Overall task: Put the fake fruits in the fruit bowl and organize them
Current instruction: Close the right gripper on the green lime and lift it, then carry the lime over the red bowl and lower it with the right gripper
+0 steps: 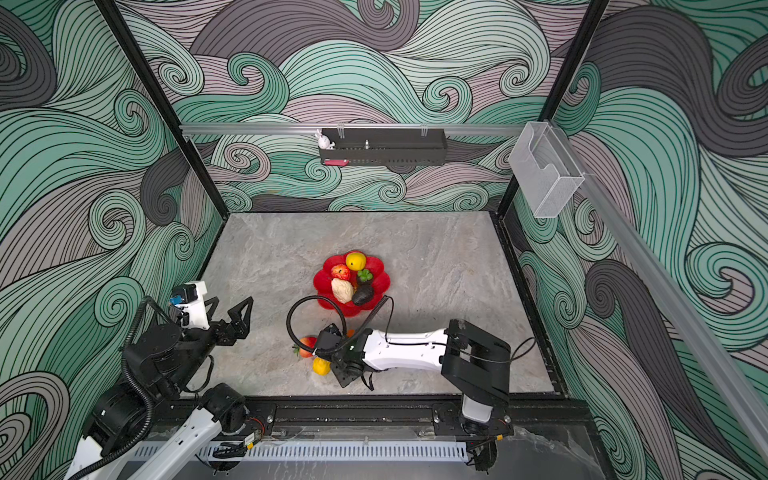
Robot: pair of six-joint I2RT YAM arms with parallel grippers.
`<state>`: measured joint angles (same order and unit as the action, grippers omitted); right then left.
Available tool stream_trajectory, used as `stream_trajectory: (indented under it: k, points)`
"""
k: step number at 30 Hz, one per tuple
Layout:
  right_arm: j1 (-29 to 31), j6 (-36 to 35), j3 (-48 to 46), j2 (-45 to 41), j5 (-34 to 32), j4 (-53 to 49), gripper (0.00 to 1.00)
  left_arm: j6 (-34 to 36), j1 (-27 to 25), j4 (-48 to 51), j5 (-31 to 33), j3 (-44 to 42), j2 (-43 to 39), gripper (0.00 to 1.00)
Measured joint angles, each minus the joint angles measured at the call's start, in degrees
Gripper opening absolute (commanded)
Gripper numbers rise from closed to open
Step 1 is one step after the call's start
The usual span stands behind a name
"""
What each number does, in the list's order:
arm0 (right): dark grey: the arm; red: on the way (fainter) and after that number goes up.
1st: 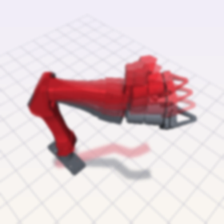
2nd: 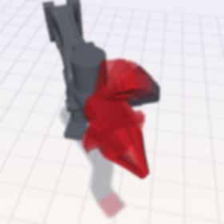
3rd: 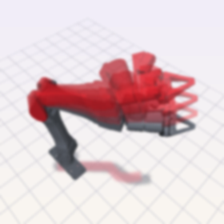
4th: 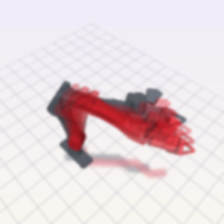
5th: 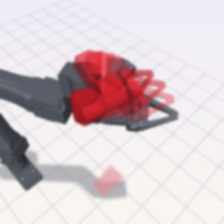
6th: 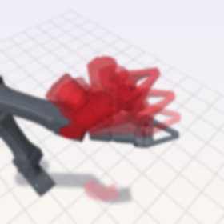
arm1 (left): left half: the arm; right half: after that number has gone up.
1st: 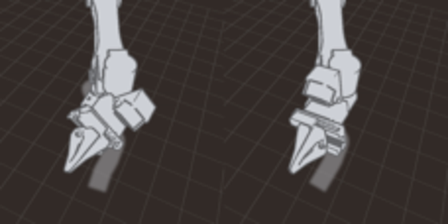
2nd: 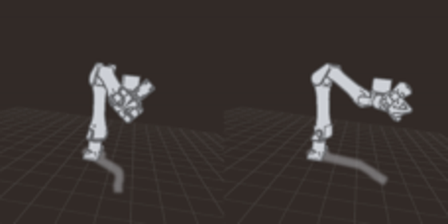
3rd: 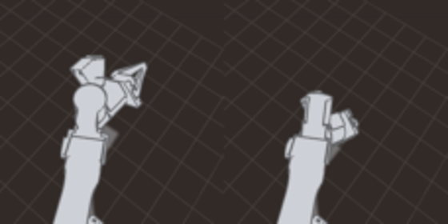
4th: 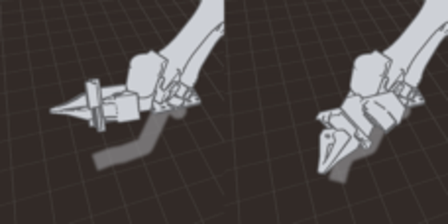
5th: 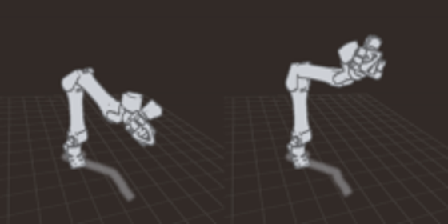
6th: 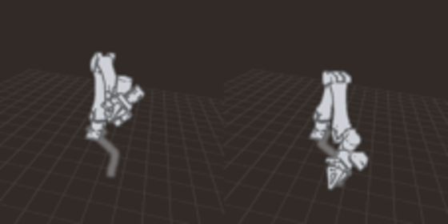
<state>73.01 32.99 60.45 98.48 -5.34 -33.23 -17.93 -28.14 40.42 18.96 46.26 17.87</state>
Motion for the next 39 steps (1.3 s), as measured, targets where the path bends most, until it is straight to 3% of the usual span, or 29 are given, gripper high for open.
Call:
stream_trajectory:
  k: [8, 17, 24, 35, 39]
  points:
    - [0.0, 0.0, 0.0, -0.9, -0.3, -0.1, 0.47, 0.2, 0.0, 0.0, 0.0, 0.0, 0.0, 0.92]
    - [-1.1, -0.1, 0.8, -11.0, -0.2, -2.8, 0.46, 0.4, 0.0, 0.0, 0.0, 0.0, 0.0, 0.92]
    - [-8.8, -3.6, 5.2, -17.6, -0.1, -5.2, 0.46, 0.4, 0.0, 0.0, 0.0, 0.0, 0.0, 0.92]
    - [-22.3, -14.4, 18.3, -11.9, -0.5, -8.3, 0.46, 0.3, 0.0, 0.0, 0.0, 0.0, 0.0, 0.93]
    - [-24.4, -16.4, 22.6, -9.1, -0.9, -9.6, 0.45, 0.3, 0.0, 0.0, 0.0, 0.0, 0.0, 0.93]
